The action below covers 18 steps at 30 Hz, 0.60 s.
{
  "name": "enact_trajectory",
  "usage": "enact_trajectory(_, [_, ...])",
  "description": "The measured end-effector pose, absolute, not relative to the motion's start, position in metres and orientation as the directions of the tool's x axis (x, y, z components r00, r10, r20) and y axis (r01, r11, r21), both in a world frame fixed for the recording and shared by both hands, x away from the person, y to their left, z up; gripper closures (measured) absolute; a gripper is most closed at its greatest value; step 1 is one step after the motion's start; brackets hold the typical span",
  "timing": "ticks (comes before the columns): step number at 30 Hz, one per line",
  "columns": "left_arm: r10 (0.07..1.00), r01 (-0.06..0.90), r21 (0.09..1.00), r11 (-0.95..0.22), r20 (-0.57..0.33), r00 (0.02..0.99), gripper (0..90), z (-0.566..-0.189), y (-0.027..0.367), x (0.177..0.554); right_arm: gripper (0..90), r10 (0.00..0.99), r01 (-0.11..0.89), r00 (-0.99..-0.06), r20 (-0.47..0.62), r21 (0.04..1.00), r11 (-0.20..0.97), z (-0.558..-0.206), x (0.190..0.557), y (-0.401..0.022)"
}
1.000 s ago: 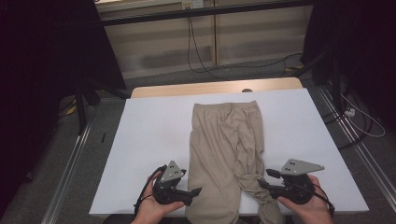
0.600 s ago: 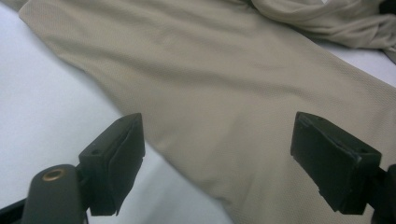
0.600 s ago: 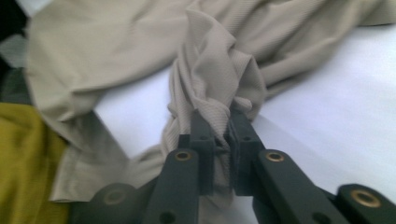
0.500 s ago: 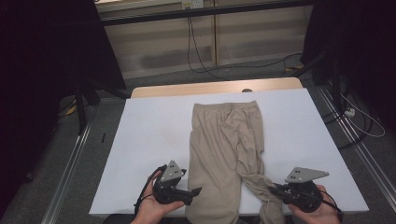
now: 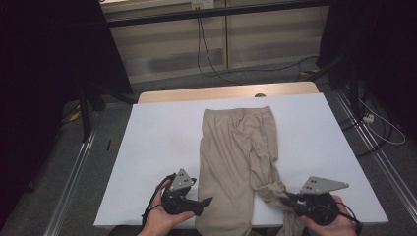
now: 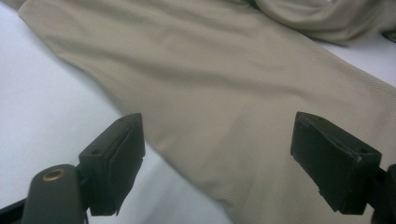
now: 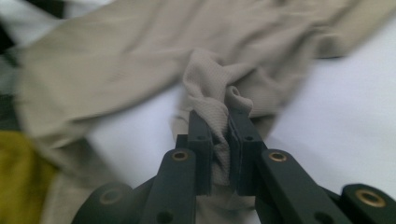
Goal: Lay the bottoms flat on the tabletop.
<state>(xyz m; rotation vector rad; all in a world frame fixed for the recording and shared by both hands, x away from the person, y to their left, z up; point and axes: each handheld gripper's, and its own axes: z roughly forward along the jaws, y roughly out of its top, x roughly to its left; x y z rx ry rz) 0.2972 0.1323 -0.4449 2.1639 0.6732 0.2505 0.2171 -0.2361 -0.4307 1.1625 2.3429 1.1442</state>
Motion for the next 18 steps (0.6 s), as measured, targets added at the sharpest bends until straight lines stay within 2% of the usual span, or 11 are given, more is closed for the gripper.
enact_trajectory(6, [0.546, 0.379, 0.774, -0.507, -0.053, 0.836, 18.2, -0.445, 0.132, 0.297, 77.7, 0.699, 0.56, -0.707, 0.107, 0.688, 0.461, -0.451, 0.199, -0.201])
enact_trajectory(9, [0.545, 0.383, 0.775, -0.503, -0.06, 0.836, 18.2, -0.445, 0.131, 0.297, 70.1, 0.678, 0.543, -0.728, 0.102, 0.689, 0.479, -0.45, 0.198, -0.195])
enact_trajectory(11, [0.548, 0.389, 0.774, -0.499, -0.065, 0.834, 19.1, -0.445, 0.129, 0.298, 62.9, 0.675, 0.536, -0.73, 0.104, 0.7, 0.472, -0.448, 0.201, -0.197])
enact_trajectory(15, [0.545, 0.396, 0.772, -0.497, -0.077, 0.835, 26.2, -0.445, 0.119, 0.304, 48.1, 0.712, 0.512, -0.697, 0.083, 0.753, 0.414, -0.435, 0.209, -0.212])
enact_trajectory(18, [0.533, 0.385, 0.774, -0.502, -0.073, 0.843, 31.3, -0.441, 0.105, 0.31, 43.5, 0.743, 0.502, -0.663, 0.092, 0.791, 0.35, -0.426, 0.217, -0.229])
